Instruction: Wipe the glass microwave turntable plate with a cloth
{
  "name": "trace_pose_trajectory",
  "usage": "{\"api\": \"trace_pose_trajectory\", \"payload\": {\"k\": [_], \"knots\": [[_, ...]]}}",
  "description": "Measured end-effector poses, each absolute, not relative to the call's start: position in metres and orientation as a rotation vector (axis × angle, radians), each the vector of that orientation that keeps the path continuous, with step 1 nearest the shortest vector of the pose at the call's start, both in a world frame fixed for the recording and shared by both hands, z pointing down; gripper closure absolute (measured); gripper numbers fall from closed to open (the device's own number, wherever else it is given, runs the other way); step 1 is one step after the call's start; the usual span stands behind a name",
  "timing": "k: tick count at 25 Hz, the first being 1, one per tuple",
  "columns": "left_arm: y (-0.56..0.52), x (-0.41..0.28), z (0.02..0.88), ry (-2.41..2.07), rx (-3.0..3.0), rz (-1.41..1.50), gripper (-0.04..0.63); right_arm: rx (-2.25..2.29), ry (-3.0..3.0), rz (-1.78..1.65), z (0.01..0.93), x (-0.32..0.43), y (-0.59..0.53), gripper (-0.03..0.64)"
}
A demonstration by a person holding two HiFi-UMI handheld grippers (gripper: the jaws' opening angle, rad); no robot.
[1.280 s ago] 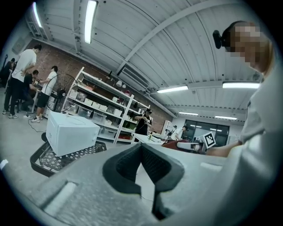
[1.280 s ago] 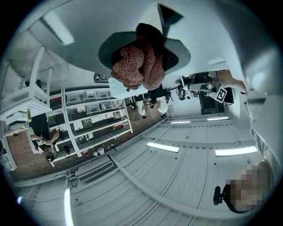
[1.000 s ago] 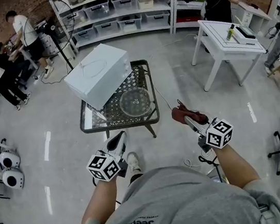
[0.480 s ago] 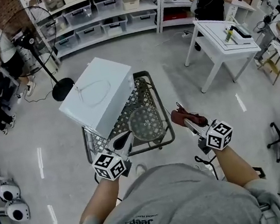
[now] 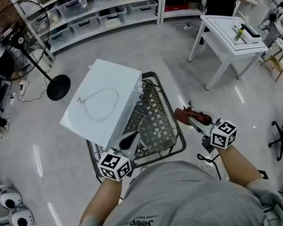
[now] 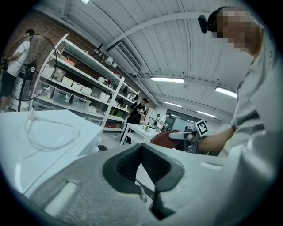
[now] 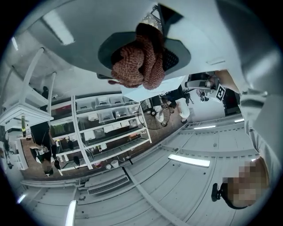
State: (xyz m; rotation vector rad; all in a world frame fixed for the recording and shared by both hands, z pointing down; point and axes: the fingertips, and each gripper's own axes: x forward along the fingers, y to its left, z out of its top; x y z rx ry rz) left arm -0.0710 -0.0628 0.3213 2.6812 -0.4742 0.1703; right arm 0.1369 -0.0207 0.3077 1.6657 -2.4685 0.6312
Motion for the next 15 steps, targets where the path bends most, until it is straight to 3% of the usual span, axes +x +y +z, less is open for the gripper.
{"api": "trace_pose_trajectory", "payload": {"k": [15], "knots": [[-0.09,-0.006,0.405,-0.993,2.473,0.351,0.597,1.157,-2.688,0.643,0.35,0.213,-0.095,0.511]]}}
